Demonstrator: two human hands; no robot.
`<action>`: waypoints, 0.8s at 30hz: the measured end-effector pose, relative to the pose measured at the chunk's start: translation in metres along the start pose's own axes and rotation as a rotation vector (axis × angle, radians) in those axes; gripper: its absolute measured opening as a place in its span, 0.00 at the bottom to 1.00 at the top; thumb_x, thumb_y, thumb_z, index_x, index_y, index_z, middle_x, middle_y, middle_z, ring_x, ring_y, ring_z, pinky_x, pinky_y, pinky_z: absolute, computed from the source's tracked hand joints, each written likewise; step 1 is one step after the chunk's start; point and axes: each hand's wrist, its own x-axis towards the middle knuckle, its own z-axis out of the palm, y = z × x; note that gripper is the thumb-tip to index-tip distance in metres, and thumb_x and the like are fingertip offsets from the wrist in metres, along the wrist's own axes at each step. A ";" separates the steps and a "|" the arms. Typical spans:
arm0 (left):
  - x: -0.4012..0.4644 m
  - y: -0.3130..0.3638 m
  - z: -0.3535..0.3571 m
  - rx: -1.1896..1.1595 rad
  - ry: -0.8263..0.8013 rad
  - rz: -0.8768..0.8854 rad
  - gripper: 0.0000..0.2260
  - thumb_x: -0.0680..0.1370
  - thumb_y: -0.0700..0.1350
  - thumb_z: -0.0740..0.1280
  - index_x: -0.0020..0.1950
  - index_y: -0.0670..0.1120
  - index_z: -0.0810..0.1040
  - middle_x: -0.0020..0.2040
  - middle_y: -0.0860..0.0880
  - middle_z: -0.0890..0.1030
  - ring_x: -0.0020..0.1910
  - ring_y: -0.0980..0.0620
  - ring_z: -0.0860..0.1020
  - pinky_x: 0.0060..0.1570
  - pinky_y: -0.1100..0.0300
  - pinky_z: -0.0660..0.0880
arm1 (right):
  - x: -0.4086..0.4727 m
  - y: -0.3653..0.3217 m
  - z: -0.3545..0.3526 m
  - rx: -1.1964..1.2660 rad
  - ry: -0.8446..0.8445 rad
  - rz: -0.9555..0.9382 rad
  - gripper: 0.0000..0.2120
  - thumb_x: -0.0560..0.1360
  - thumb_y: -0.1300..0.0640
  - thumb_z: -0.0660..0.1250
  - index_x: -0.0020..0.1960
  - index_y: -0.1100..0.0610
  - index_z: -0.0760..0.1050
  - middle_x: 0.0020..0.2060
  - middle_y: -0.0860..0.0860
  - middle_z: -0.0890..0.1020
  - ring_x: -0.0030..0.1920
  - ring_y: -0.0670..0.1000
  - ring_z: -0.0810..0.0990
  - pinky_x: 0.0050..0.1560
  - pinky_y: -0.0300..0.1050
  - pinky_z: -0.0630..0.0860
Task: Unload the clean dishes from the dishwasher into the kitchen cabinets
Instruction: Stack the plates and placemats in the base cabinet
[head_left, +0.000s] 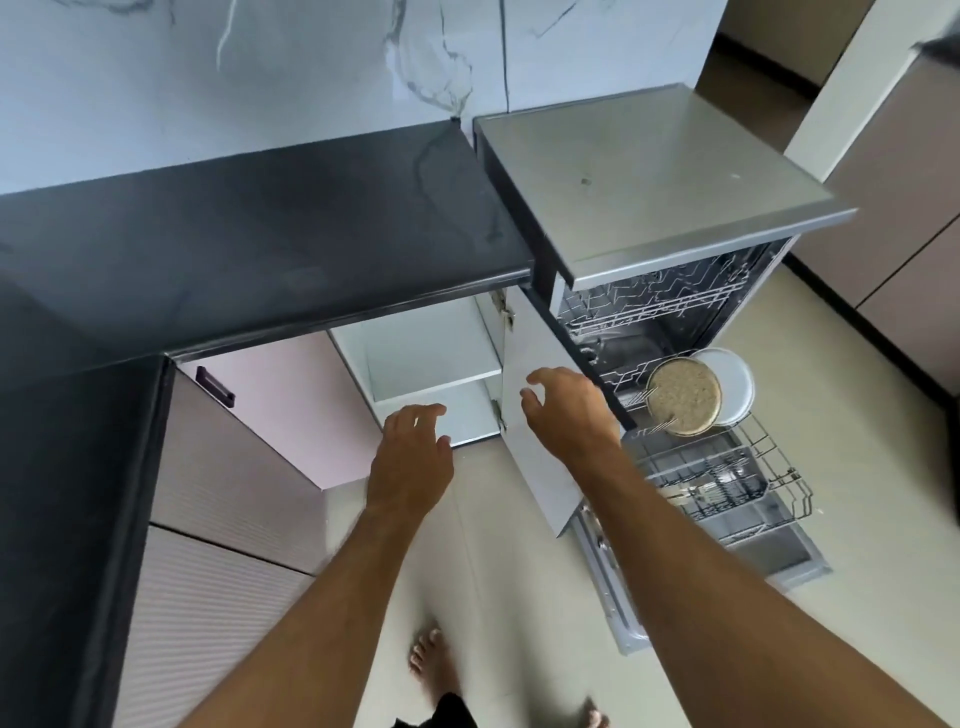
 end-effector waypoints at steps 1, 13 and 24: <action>-0.005 0.010 0.004 -0.001 0.001 0.008 0.18 0.78 0.42 0.66 0.68 0.49 0.74 0.65 0.49 0.75 0.68 0.48 0.67 0.57 0.48 0.76 | -0.007 0.008 -0.006 -0.006 -0.001 -0.011 0.16 0.79 0.50 0.62 0.63 0.53 0.78 0.60 0.53 0.81 0.60 0.56 0.79 0.58 0.51 0.77; -0.041 0.150 0.045 -0.006 0.053 0.140 0.17 0.77 0.41 0.66 0.67 0.46 0.75 0.64 0.44 0.76 0.67 0.44 0.70 0.63 0.49 0.71 | -0.075 0.141 -0.100 -0.112 0.022 0.019 0.15 0.82 0.52 0.58 0.62 0.57 0.78 0.56 0.56 0.81 0.52 0.55 0.81 0.52 0.49 0.80; -0.020 0.218 0.109 0.009 -0.032 0.460 0.14 0.78 0.40 0.67 0.63 0.45 0.78 0.62 0.46 0.76 0.67 0.47 0.71 0.62 0.53 0.76 | -0.059 0.225 -0.107 -0.018 0.000 0.216 0.16 0.81 0.50 0.59 0.63 0.56 0.75 0.55 0.55 0.82 0.49 0.52 0.81 0.49 0.46 0.80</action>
